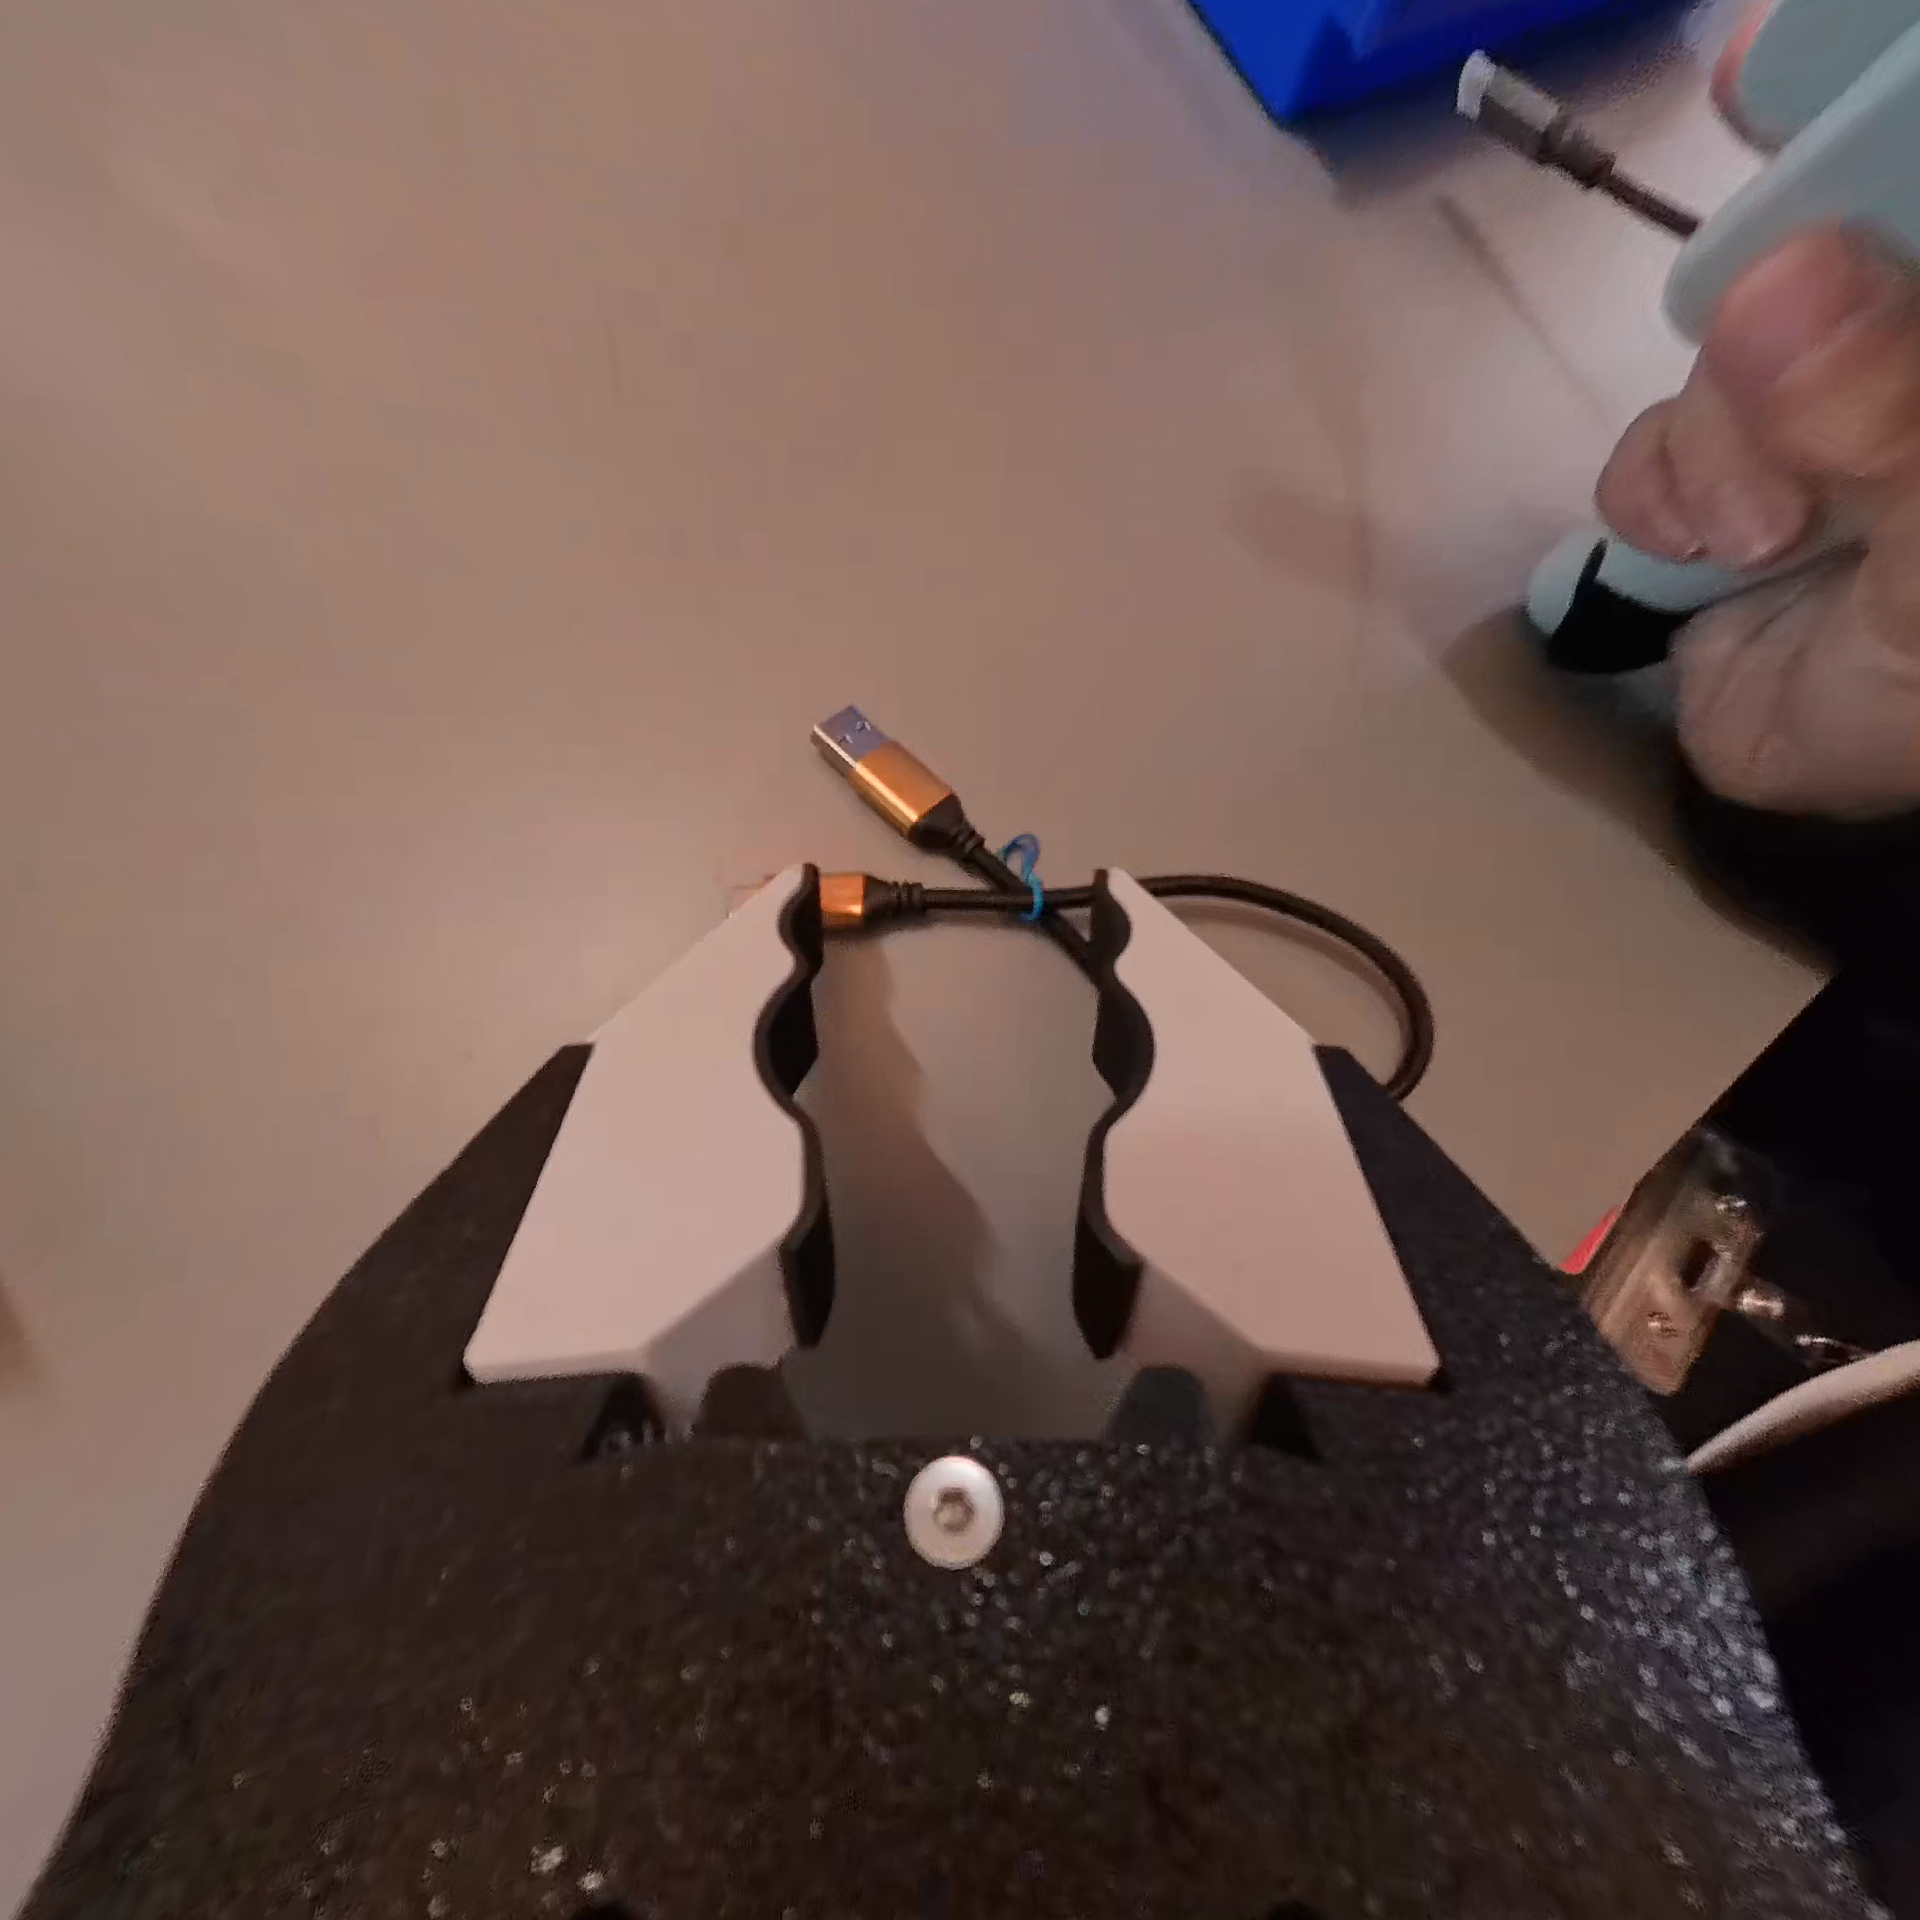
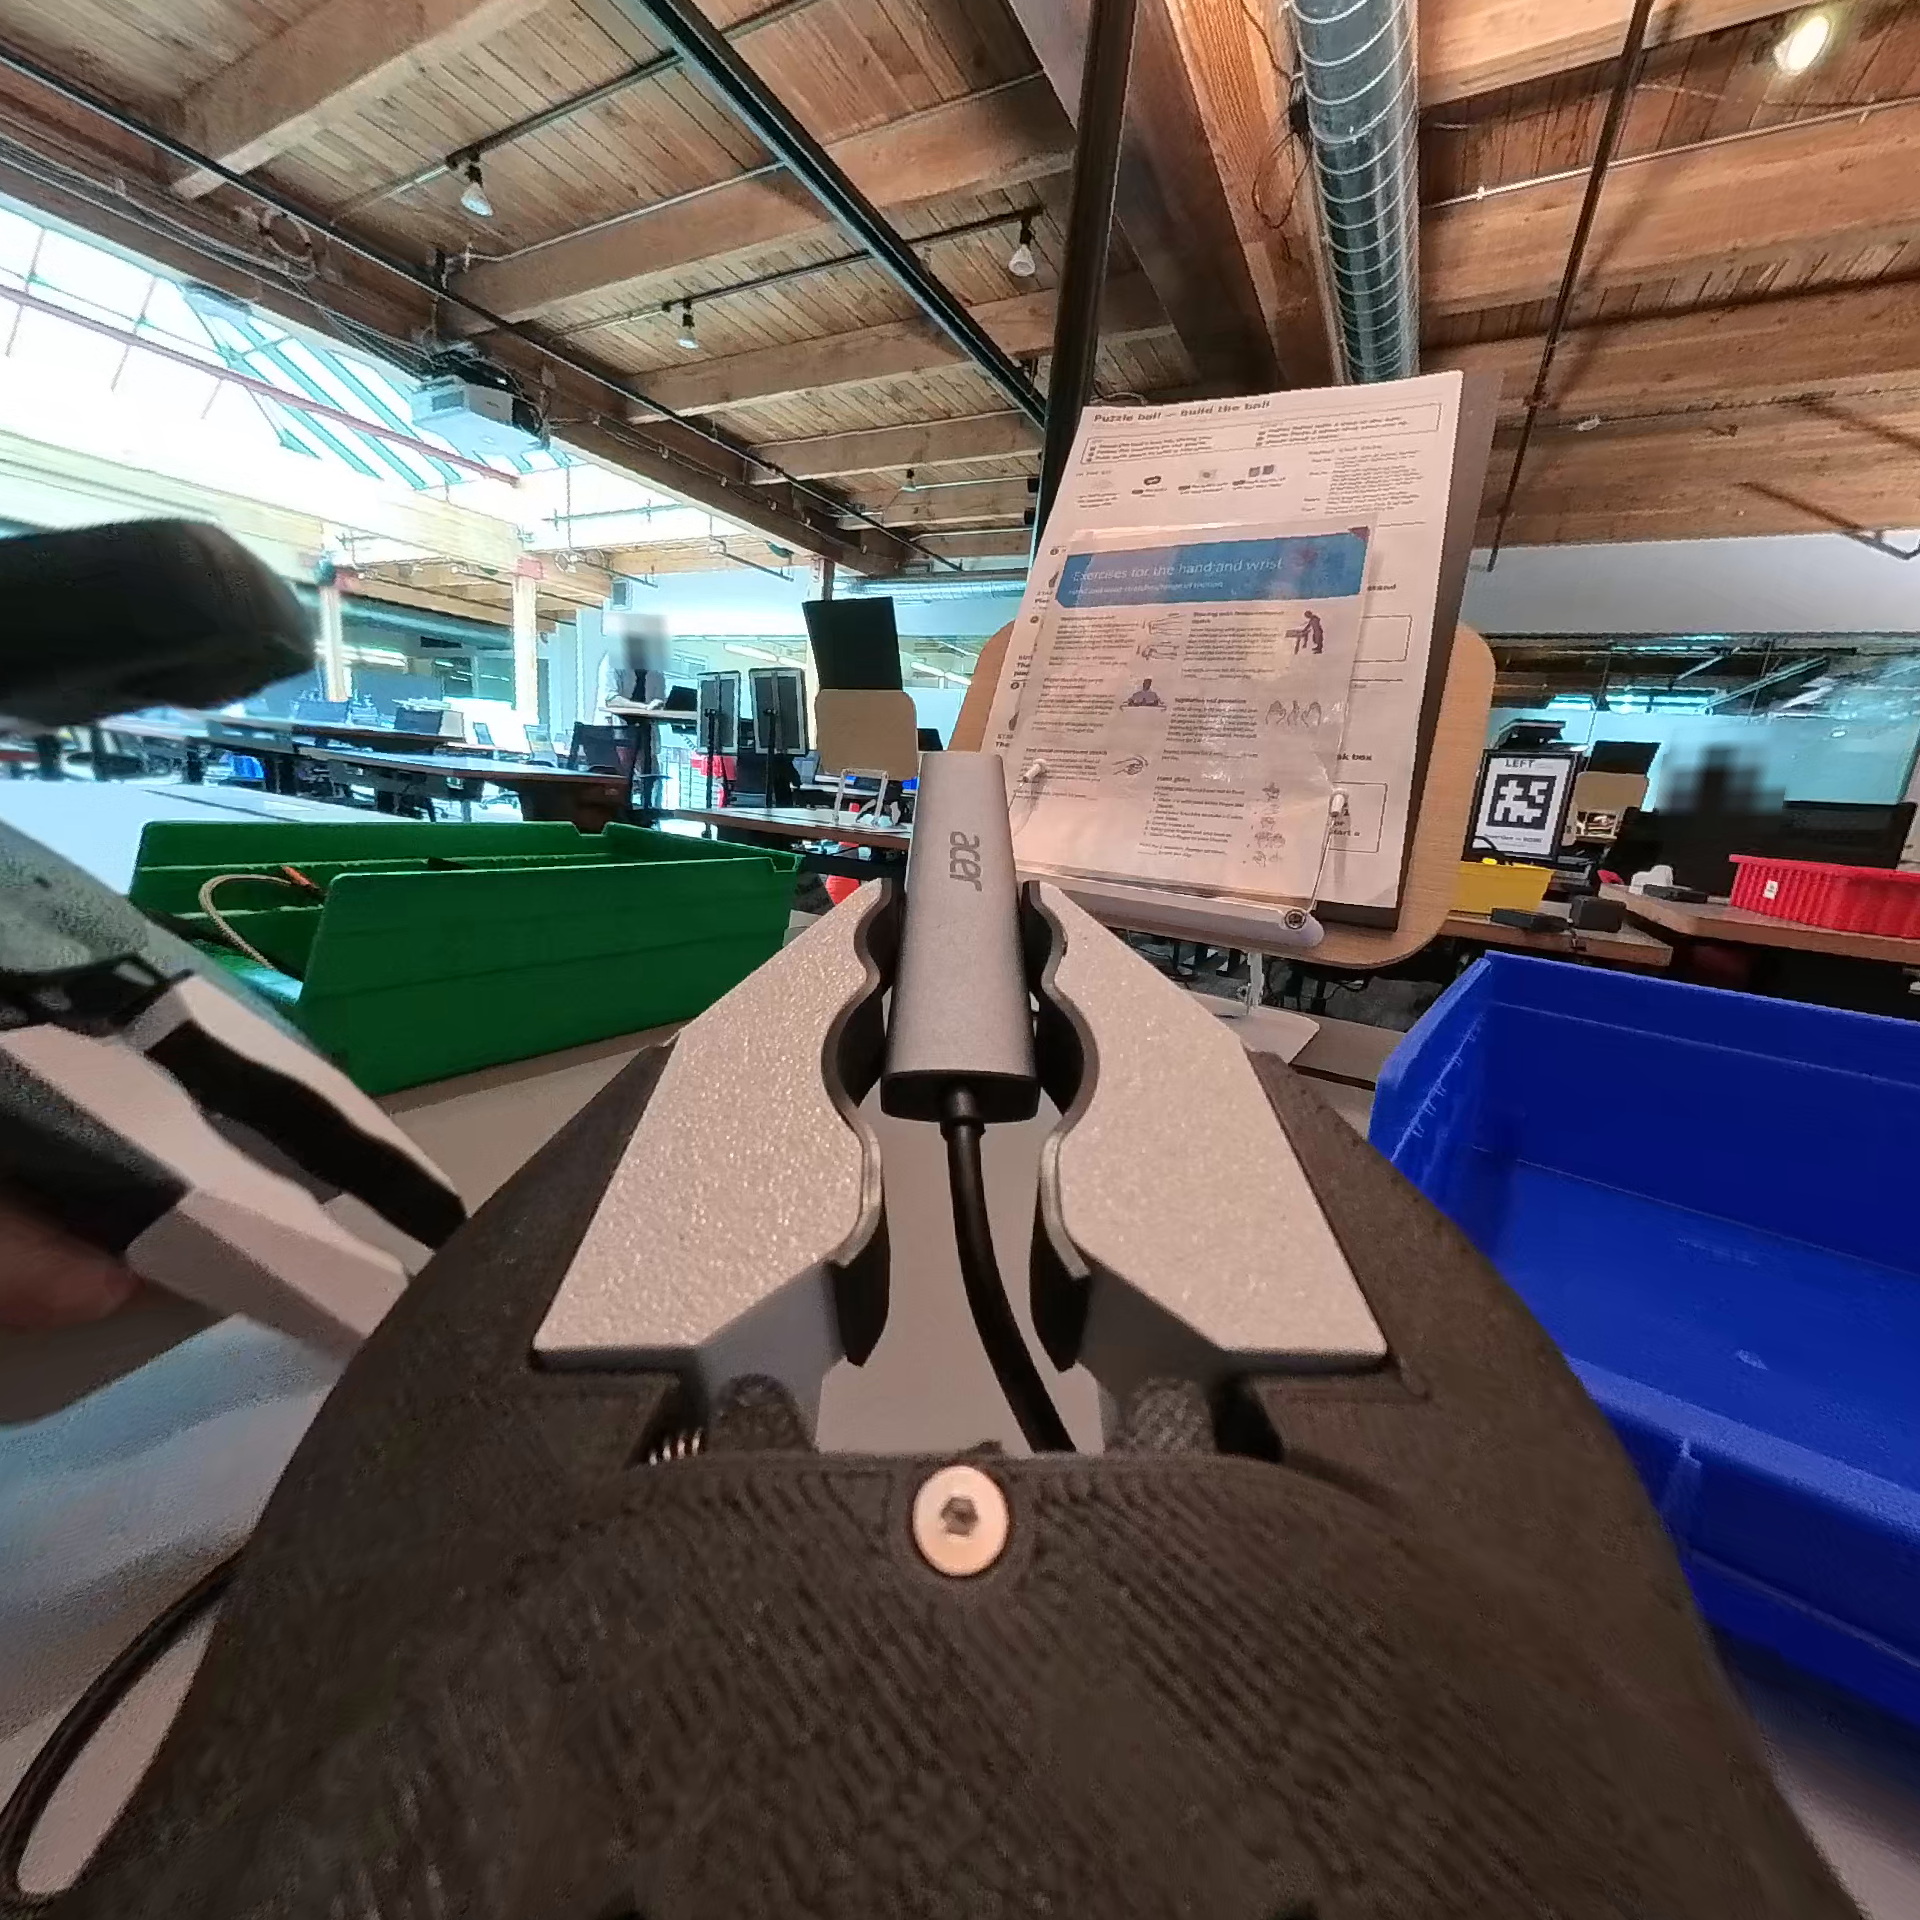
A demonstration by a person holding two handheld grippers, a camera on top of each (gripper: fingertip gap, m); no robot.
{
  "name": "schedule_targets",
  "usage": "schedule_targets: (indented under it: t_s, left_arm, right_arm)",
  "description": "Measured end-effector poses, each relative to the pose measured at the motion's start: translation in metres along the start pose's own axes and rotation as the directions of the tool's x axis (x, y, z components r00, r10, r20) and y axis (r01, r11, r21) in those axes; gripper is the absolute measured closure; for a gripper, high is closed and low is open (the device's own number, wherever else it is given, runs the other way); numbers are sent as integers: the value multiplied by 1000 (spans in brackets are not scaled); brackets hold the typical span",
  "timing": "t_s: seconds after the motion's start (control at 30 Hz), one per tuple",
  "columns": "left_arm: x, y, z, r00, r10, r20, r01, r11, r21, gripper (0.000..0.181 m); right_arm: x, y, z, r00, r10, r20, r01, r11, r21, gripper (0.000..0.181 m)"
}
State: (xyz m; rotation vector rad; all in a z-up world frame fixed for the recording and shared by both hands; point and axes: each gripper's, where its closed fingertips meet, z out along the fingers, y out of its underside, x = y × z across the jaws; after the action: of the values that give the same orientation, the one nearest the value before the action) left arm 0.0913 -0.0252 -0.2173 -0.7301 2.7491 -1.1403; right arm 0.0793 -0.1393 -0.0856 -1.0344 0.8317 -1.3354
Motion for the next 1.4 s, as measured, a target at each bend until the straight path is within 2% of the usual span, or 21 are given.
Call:
schedule_targets:
  t_s: [0.17, 0.23, 0.3, 0.33, 0.37, 0.43, 0.53, 0.67, 0.83, 0.93, 1.03, 1.1, 1.17, 1.23, 1.4]
  left_arm:
    - [0, -6, -14, 996, -92, -17, 92, 996, 10, 134]
    - [14, -14, -18, 996, -76, -55, 80, 993, 83, 136]
    - [49, -18, -19, 973, 179, -147, -155, 974, 164, 137]
    - [59, -13, -16, 940, 309, -146, -285, 945, 163, 138]
    - [58, -6, -11, 921, 374, -110, -362, 925, 112, 140]
    - [51, 0, -4, 929, 366, -49, -365, 931, 22, 143]
    - [78, -9, 4, 920, 352, -171, -336, 935, 115, 149]
    - [77, 16, 12, 843, 503, -192, -510, 860, 14, 159]
    - [65, 38, -7, 770, 585, -255, -609, 793, -16, 163]
    - [22, 42, -22, 802, 577, -153, -595, 795, -118, 157]
    - [-13, 32, -34, 888, 460, 3, -454, 878, -148, 148]
    - [-28, 20, -35, 935, 343, 88, -333, 936, -114, 142]
    - [-37, 6, -30, 952, 272, 142, -266, 962, -62, 143]
    - [-41, -11, -21, 949, 262, 173, -264, 964, -10, 148]
    - [-50, -17, 11, 941, 268, 208, -258, 963, -74, 149]
  right_arm:
    - [-1, 0, 0, 1000, -4, 3, 4, 1000, -2, 159]
    - [-2, 0, 0, 1000, -9, 7, 9, 1000, -1, 159]
    - [-3, 0, 0, 1000, -17, 12, 17, 1000, -2, 159]
    - [-4, 0, 0, 1000, -19, 14, 19, 1000, -2, 160]
    - [-4, 0, 0, 1000, -21, 13, 21, 1000, -1, 159]
    - [-3, 0, -1, 1000, -17, 11, 17, 1000, 2, 159]
    - [-3, 0, 0, 1000, -13, 10, 13, 1000, -2, 159]
    - [-5, 0, -1, 1000, -24, 16, 24, 1000, 2, 160]
    - [-3, 0, -1, 1000, -15, 15, 15, 1000, 1, 159]
    - [-4, 0, -1, 1000, -19, 15, 19, 1000, 0, 159]
    - [-5, 1, 0, 999, -28, 18, 28, 1000, -6, 159]
    - [-6, 1, 1, 999, -30, 18, 30, 1000, -10, 159]
    - [-5, 1, 0, 999, -30, 17, 30, 999, -10, 159]
    - [-5, 1, 0, 999, -30, 17, 30, 1000, -10, 159]
    - [-7, 1, 1, 999, -36, 22, 36, 999, -11, 159]
